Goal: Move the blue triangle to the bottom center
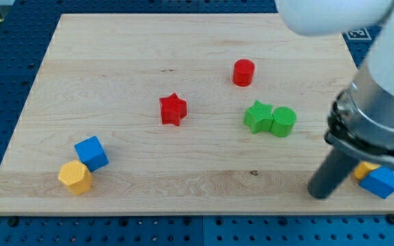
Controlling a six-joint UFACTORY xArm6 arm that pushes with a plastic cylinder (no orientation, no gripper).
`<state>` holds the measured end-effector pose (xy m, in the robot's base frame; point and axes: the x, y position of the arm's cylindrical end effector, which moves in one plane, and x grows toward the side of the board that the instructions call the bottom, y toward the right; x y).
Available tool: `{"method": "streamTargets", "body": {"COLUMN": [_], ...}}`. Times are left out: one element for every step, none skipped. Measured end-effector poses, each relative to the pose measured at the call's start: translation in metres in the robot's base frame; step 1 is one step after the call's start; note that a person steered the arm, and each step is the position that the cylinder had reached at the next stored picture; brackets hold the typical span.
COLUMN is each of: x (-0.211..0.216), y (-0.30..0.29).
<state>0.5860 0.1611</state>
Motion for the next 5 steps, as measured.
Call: {"method": "streamTargets", "body": {"x": [-0.055, -0.095, -0.105, -0.095, -0.094], "y": [-0.006, 0.001, 0.082, 0.182, 0.184]}}
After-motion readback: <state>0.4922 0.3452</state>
